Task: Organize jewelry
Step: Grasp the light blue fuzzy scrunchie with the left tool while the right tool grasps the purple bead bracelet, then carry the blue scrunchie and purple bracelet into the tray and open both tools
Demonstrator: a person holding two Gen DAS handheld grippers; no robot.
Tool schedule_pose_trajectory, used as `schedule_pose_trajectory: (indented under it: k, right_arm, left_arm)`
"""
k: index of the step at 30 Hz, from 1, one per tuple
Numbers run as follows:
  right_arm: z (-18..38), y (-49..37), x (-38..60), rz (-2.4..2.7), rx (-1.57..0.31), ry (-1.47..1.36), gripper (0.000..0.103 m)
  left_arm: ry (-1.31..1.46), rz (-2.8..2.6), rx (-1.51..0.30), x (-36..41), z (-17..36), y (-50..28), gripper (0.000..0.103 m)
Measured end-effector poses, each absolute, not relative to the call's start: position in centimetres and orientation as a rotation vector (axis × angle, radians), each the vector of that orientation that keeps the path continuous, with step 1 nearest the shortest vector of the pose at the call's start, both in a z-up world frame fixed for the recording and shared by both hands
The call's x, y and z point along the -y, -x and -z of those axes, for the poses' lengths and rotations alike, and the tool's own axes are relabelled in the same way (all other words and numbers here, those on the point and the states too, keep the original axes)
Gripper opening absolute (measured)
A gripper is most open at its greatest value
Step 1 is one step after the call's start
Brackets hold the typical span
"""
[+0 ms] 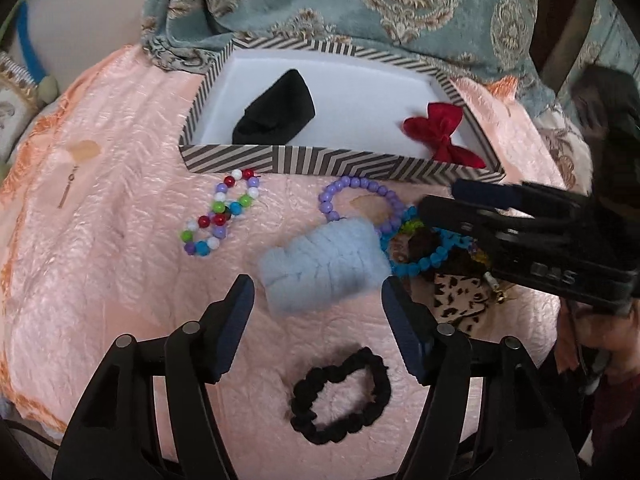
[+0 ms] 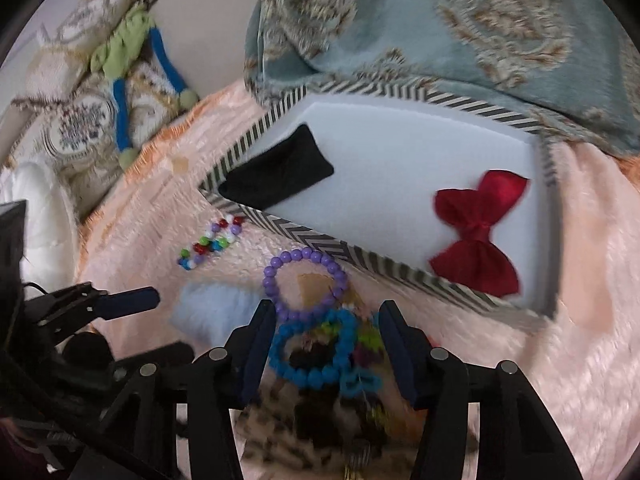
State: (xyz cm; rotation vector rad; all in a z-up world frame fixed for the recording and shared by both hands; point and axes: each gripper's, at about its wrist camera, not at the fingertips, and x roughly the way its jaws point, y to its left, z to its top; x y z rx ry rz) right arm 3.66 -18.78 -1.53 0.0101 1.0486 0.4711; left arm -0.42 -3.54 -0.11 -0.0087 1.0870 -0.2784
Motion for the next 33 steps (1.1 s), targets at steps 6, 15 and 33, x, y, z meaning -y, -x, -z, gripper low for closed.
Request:
schedule_pose_trajectory:
  k: [6, 15, 33]
  right_arm:
    - [4.5, -6.9, 17.1, -0.485, -1.104, 0.027, 0.050]
    - [4.8, -7.4, 16.9, -0.478, -1.054, 0.105, 0.008]
    - [-6.9, -2.4, 22.2, -0.477, -0.809, -0.060, 0.008]
  left_arm:
    - [-0.069, 0.303, -1.107, 4.0, 1.4, -1.2, 0.073]
    - [0.025, 0.370, -1.133, 3.3, 3.2, -1.8, 0.054]
    - [0.016, 0.313, -0.984, 3.9, -3.6, 0.8, 0.025]
